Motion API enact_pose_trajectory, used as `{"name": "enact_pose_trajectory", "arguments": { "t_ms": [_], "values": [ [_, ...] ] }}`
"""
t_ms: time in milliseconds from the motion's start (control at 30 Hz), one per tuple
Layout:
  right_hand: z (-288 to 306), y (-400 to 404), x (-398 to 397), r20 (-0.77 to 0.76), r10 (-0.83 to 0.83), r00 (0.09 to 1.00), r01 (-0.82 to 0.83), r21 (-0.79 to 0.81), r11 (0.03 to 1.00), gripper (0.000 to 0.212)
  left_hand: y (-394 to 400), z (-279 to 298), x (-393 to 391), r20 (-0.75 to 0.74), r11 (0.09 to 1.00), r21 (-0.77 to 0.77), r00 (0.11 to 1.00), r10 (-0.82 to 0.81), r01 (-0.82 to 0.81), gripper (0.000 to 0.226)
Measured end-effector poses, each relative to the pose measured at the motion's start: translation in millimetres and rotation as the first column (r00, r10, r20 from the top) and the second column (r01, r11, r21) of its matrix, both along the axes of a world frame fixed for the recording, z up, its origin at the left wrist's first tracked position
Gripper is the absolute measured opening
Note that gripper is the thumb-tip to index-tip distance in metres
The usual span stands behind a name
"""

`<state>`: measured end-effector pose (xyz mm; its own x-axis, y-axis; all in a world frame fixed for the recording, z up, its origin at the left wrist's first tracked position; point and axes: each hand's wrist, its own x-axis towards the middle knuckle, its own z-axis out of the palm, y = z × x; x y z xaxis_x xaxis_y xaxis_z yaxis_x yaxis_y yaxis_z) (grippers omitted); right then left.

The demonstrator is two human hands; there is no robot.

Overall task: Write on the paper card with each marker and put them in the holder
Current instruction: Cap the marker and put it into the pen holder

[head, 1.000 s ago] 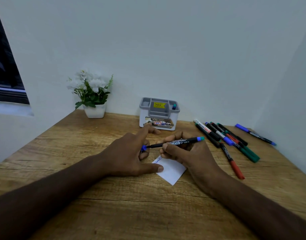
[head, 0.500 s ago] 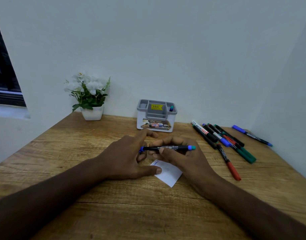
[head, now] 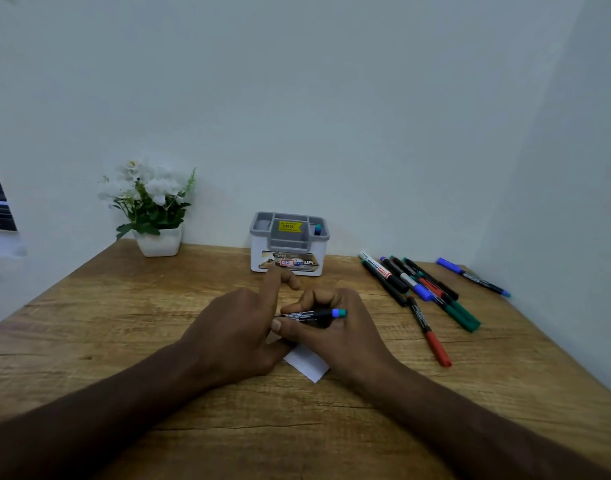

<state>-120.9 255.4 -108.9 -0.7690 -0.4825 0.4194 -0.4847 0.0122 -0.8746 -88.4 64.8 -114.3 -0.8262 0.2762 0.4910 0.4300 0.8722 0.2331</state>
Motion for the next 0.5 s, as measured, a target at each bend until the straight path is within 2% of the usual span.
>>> {"name": "enact_pose_trajectory", "arguments": {
  "t_ms": [167,200,267,333,367,433,500],
  "values": [
    [1,0,-4,0.057,0.058,0.997,-0.060,0.023,0.998,0.013,-5,3,-2,0.016,0.999,-0.012,0.999,-0.032,0.033,0.067],
    [2,0,-5,0.067,0.050,0.997,-0.054,0.059,0.997,0.015,-9,4,-3,0.033,0.999,-0.014,0.999,-0.030,0.031,0.065],
    [3,1,-5,0.082,0.016,0.997,-0.028,0.147,0.989,0.039,-20,6,-5,0.094,0.999,0.038,0.996,0.004,-0.008,0.056],
    [2,4,-3,0.137,-0.010,0.991,-0.013,0.162,0.987,0.063,-29,7,-10,0.151,0.971,0.237,0.988,-0.013,-0.024,0.043],
    [2,5,-2,0.146,-0.034,0.989,0.011,0.154,0.988,0.067,-31,7,-13,0.165,0.930,0.369,0.984,-0.060,-0.005,0.035],
    [1,6,-2,0.145,-0.119,0.982,0.100,0.134,0.986,0.055,-30,10,-20,0.175,0.784,0.619,0.966,-0.191,0.043,0.027],
    [1,6,-4,0.185,-0.161,0.970,0.139,0.123,0.983,0.035,-26,18,-30,0.140,0.667,0.744,0.964,-0.227,0.049,0.033]
  ]
}}
